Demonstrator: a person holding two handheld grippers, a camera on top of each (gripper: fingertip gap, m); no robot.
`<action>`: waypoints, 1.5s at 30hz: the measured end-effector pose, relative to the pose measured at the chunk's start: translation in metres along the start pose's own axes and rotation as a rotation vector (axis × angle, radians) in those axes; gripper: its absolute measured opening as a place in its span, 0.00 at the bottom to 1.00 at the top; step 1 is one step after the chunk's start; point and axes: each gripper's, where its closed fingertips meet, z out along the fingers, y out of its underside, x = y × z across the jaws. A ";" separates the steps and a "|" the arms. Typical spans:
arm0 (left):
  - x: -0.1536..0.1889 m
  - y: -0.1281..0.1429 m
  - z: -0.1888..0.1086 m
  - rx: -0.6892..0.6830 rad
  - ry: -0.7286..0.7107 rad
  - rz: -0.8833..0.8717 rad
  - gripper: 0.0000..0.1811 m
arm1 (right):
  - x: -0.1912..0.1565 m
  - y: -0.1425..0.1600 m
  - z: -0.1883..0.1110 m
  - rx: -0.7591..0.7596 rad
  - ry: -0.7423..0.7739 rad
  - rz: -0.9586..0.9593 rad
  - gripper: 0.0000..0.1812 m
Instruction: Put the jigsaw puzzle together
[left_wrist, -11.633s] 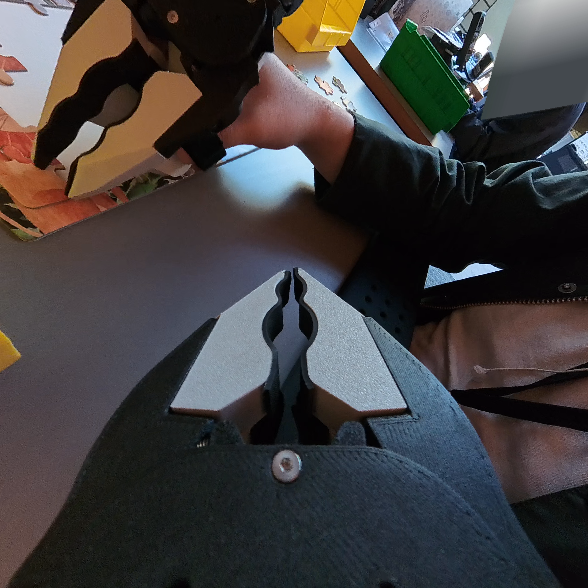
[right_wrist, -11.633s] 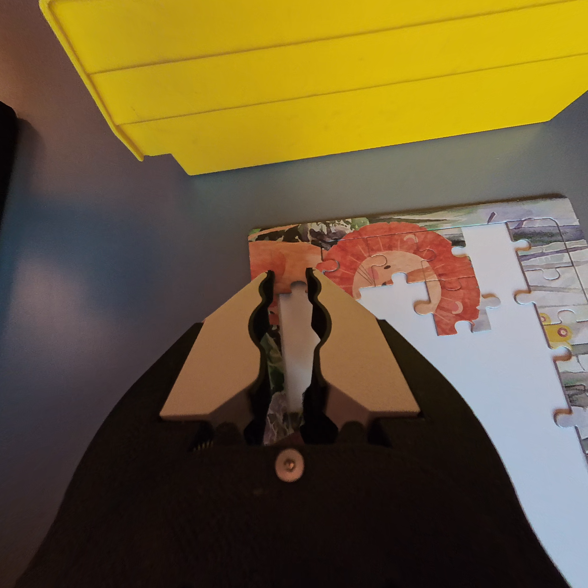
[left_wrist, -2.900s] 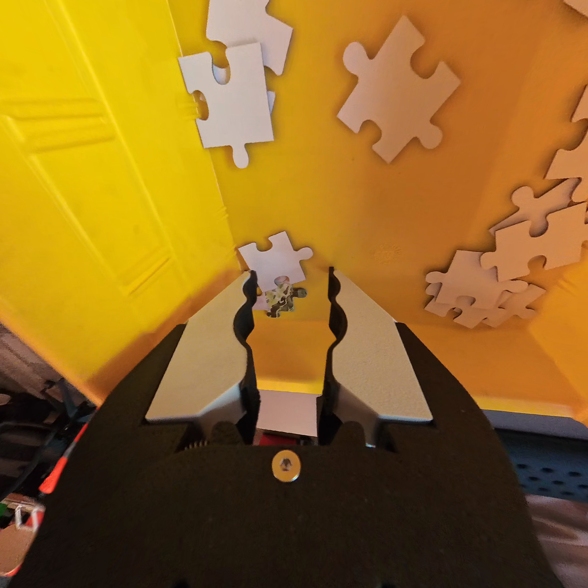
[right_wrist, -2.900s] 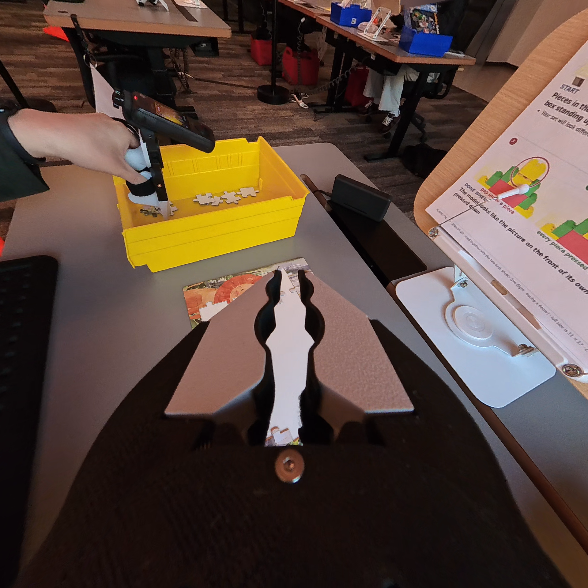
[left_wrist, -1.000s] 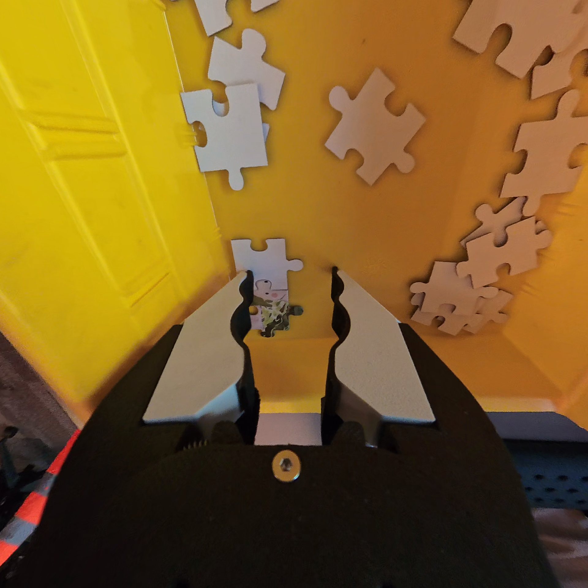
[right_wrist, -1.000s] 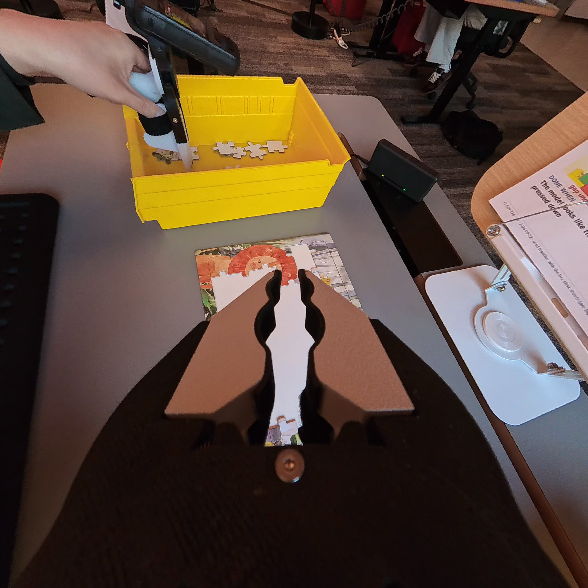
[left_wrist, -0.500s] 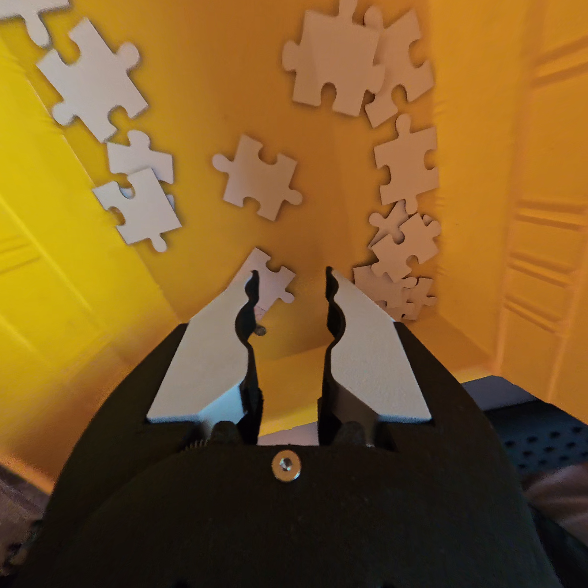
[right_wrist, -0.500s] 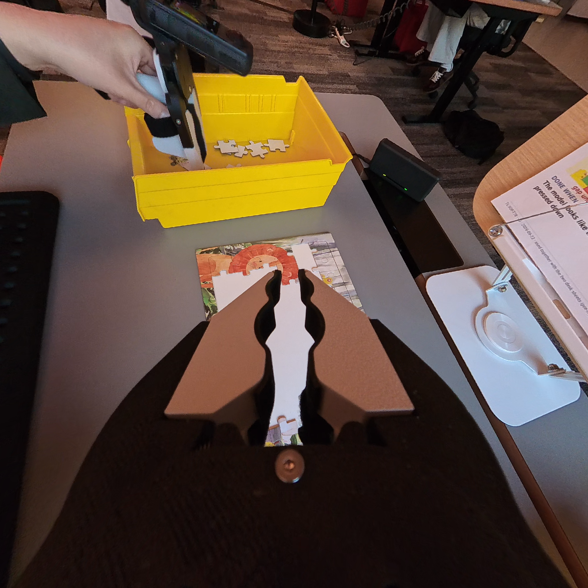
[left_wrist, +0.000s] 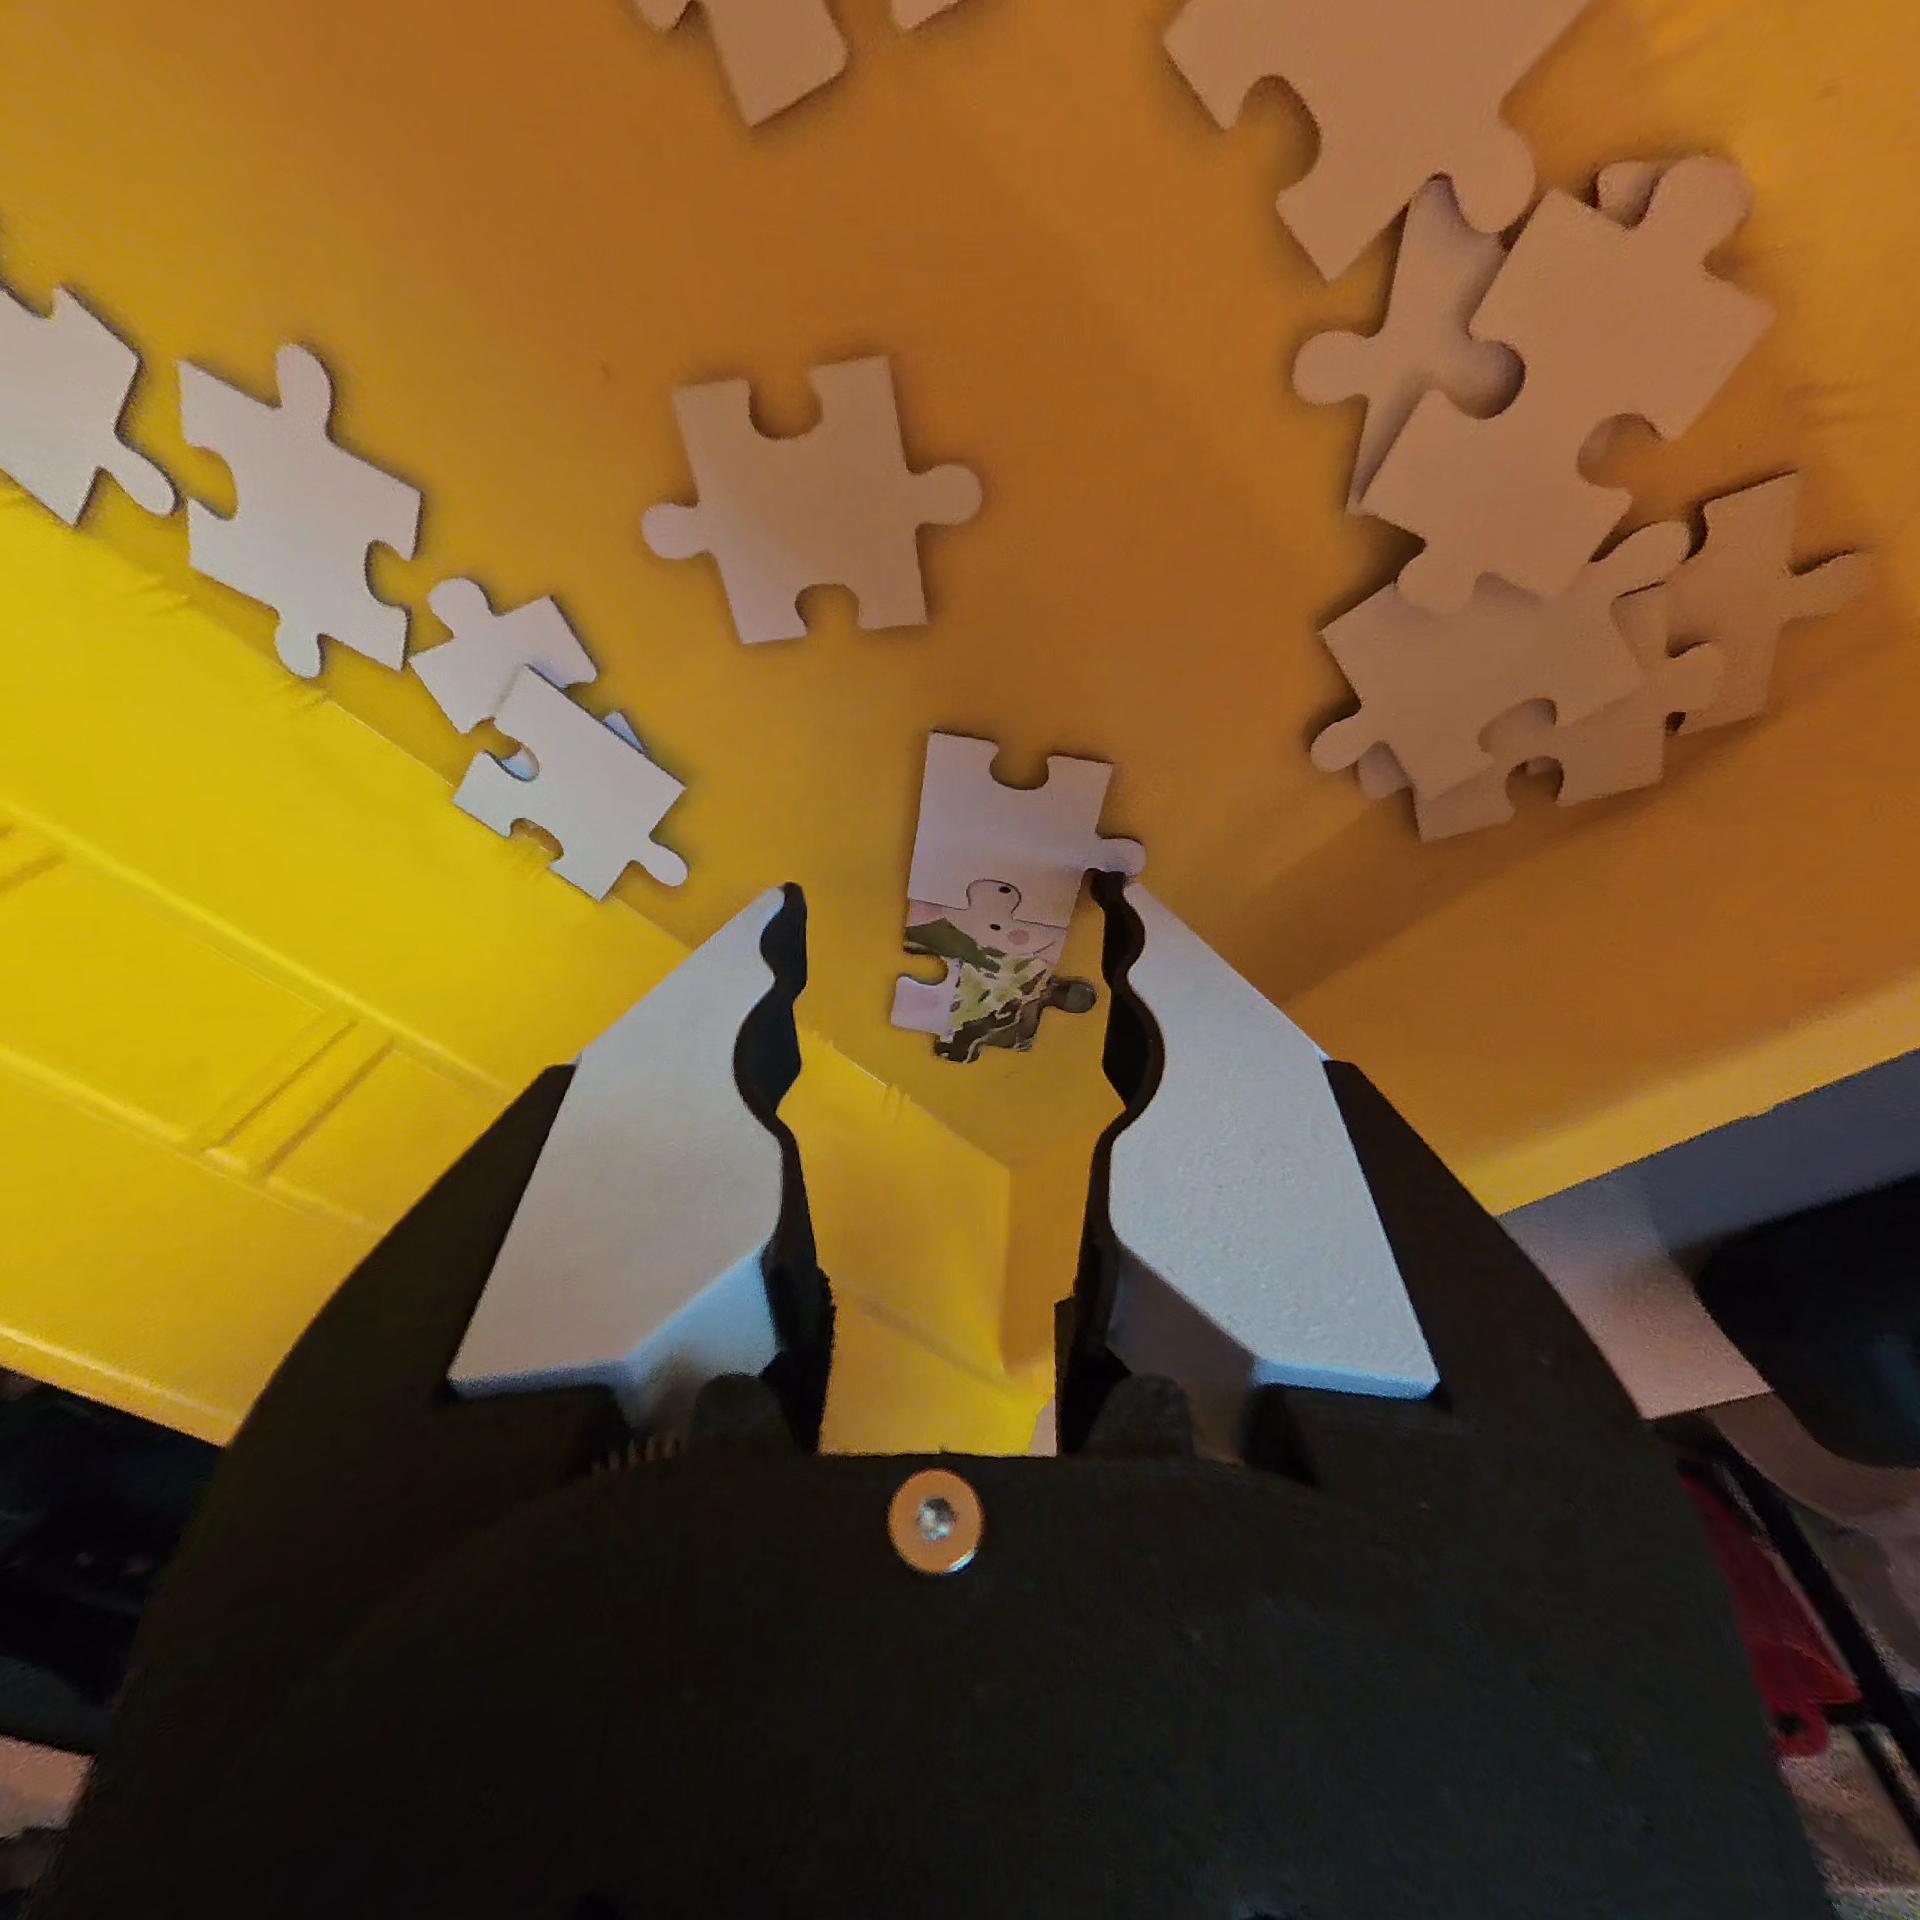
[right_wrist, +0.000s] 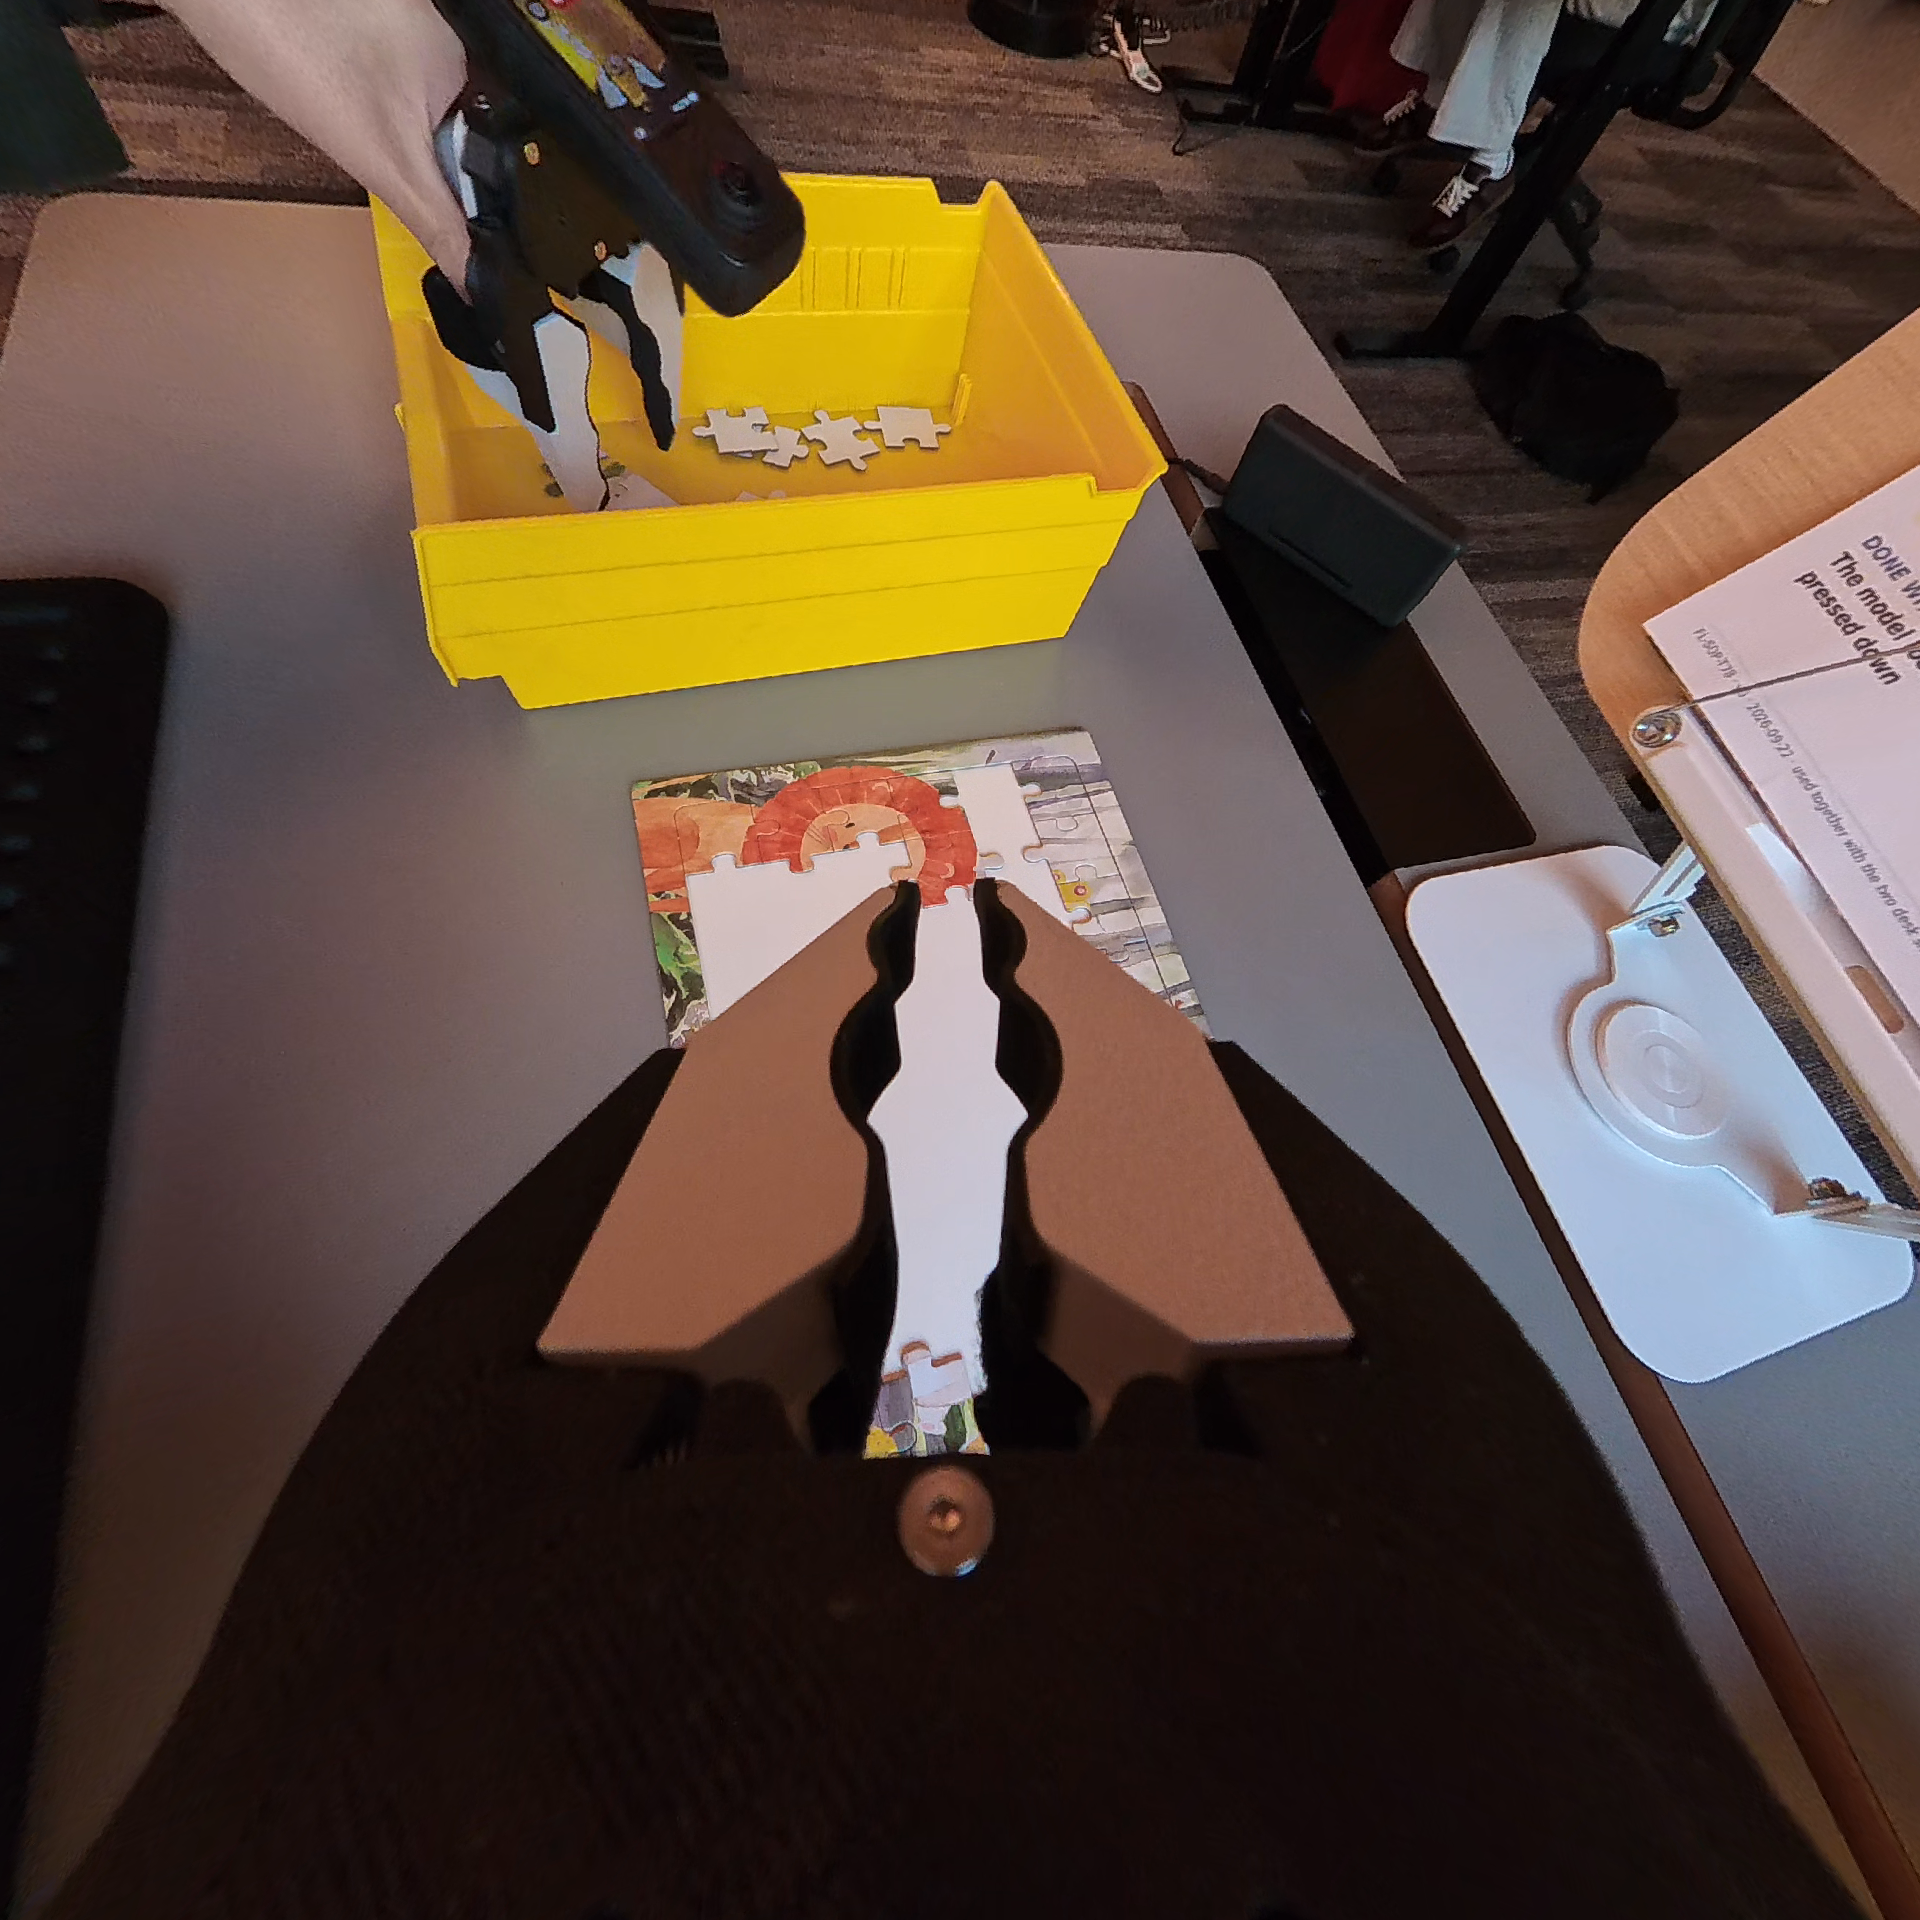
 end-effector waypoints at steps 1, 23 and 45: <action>0.002 -0.001 0.000 0.007 0.008 0.015 0.29 | 0.000 0.000 0.000 0.000 -0.001 0.002 0.06; 0.011 -0.045 -0.053 0.451 0.259 -0.248 0.16 | -0.003 0.001 0.002 -0.007 -0.020 -0.001 0.06; 0.088 -0.144 -0.190 0.772 0.059 -0.428 0.16 | -0.081 -0.056 0.098 0.434 -0.164 0.659 0.28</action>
